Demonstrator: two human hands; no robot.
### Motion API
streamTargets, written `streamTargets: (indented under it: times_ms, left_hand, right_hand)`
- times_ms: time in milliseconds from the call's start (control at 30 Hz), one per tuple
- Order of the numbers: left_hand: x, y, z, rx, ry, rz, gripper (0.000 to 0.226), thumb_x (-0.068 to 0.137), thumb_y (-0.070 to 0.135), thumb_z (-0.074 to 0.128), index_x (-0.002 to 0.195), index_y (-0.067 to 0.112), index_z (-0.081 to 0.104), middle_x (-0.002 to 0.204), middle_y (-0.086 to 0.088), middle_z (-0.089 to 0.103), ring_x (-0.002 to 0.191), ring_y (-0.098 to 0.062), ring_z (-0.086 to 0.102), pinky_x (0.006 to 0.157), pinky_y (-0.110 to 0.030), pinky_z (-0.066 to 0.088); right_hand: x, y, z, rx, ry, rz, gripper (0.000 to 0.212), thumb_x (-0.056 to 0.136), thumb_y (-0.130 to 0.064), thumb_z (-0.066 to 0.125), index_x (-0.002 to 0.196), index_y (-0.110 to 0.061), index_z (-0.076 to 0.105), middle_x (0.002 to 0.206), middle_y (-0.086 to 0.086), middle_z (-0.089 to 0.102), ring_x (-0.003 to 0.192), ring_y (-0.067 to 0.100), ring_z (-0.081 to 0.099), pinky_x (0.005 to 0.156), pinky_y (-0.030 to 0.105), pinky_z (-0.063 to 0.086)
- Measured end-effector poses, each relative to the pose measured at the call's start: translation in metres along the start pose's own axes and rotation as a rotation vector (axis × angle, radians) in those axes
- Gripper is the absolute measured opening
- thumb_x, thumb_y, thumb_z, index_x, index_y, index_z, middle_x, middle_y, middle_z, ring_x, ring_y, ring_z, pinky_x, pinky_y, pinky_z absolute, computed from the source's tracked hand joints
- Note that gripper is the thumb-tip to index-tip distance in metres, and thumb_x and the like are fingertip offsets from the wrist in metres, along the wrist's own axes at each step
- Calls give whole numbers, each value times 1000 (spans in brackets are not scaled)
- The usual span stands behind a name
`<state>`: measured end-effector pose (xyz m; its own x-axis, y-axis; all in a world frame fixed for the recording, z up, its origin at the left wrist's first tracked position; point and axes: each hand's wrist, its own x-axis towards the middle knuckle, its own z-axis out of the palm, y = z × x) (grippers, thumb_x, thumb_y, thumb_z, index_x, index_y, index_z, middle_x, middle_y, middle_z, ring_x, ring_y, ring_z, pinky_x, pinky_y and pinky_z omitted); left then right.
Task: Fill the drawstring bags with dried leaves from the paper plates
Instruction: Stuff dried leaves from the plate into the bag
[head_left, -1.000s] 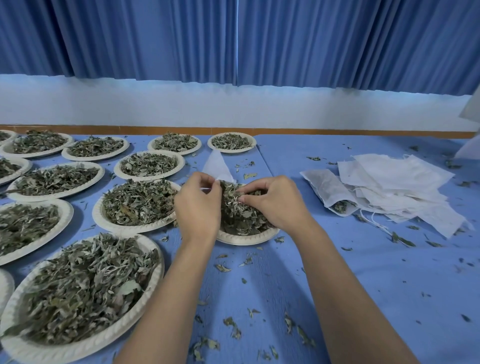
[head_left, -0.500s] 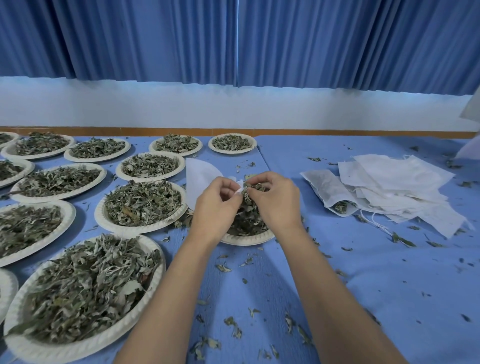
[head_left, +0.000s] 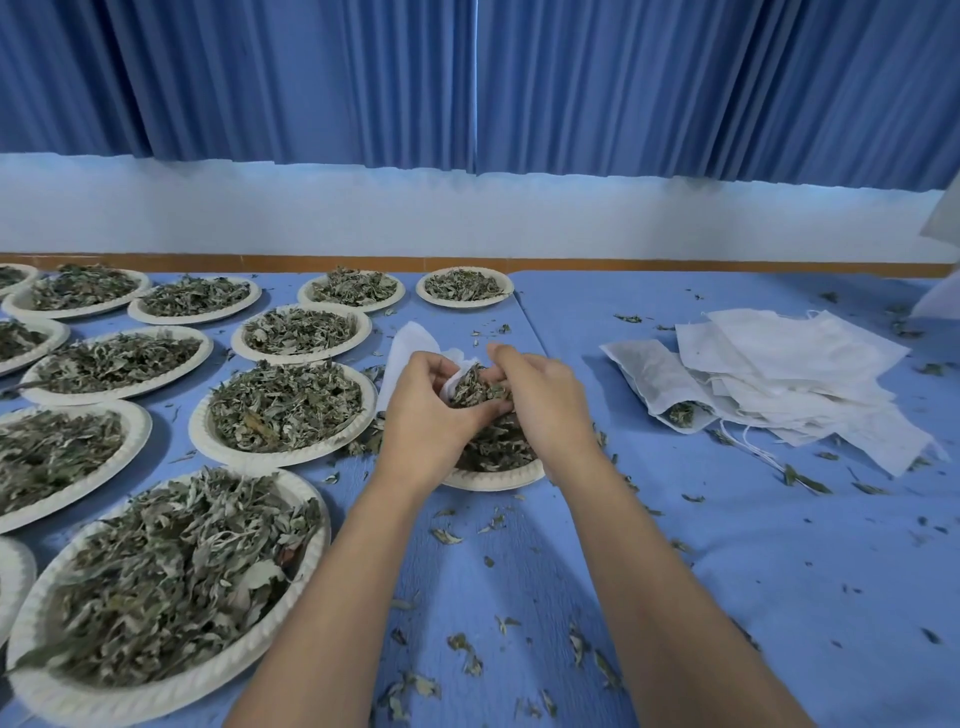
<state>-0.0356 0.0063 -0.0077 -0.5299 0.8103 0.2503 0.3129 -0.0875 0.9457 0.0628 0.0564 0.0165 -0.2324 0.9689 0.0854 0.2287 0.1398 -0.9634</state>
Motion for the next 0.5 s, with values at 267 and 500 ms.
streamTargets:
  times_ms: [267, 500]
  left_hand:
    - [0, -3, -3, 74, 68, 49, 36, 73, 12, 79, 81, 28, 48, 75, 5, 53, 65, -14, 51, 63, -31, 45]
    - [1, -3, -12, -43, -1, -3, 31, 74, 4, 77, 82, 23, 54, 76, 0, 55, 59, -18, 55, 57, -39, 53]
  right_hand:
    - [2, -2, -1, 62, -50, 31, 26, 89, -35, 53, 77, -19, 70, 75, -10, 69, 81, 6, 61, 71, 26, 41]
    - [11, 10, -14, 28, 62, -65, 13, 92, -17, 55, 94, -19, 67, 89, -6, 69, 74, 6, 66, 58, 16, 46]
